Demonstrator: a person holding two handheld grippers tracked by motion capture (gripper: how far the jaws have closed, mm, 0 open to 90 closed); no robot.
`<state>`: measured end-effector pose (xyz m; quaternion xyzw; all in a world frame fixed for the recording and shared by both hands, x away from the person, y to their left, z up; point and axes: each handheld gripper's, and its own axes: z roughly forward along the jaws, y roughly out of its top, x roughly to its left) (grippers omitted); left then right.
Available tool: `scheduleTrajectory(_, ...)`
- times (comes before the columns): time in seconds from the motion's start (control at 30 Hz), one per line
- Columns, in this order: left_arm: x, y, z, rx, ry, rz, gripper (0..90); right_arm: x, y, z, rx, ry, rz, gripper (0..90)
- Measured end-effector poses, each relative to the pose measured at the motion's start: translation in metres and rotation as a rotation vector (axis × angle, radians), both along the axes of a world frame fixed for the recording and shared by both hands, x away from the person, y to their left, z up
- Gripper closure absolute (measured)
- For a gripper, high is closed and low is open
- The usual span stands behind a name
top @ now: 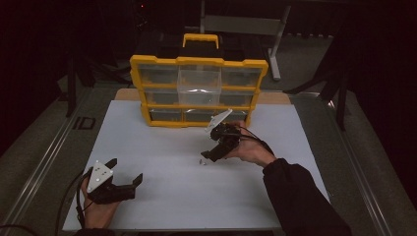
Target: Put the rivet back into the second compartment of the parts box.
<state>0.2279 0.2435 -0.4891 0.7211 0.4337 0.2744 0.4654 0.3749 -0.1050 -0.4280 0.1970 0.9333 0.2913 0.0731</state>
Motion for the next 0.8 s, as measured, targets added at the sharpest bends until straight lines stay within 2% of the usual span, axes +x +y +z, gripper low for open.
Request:
scheduleTrajectory(0.2,0.000,0.000,0.000,0.000,0.000,0.000,0.0,0.001,0.006,-0.015,-0.022,0.032,-0.004,20.7)
scheduleTrajectory(0.27,0.000,0.000,0.000,0.000,-0.001,0.001,0.0,0.002,0.007,-0.017,-0.026,0.030,0.001,21.2)
scheduleTrajectory(0.5,0.000,0.000,0.000,0.002,-0.001,-0.002,0.0,0.004,0.013,-0.032,-0.074,0.039,0.012,29.3)
scheduleTrajectory(0.67,0.000,0.000,0.000,0.001,-0.001,-0.002,0.0,0.005,0.016,-0.042,-0.083,0.051,0.015,34.1)
scheduleTrajectory(0.8,0.000,-0.001,0.000,0.001,-0.002,-0.002,0.0,0.004,0.018,-0.053,-0.120,0.059,0.032,37.9)
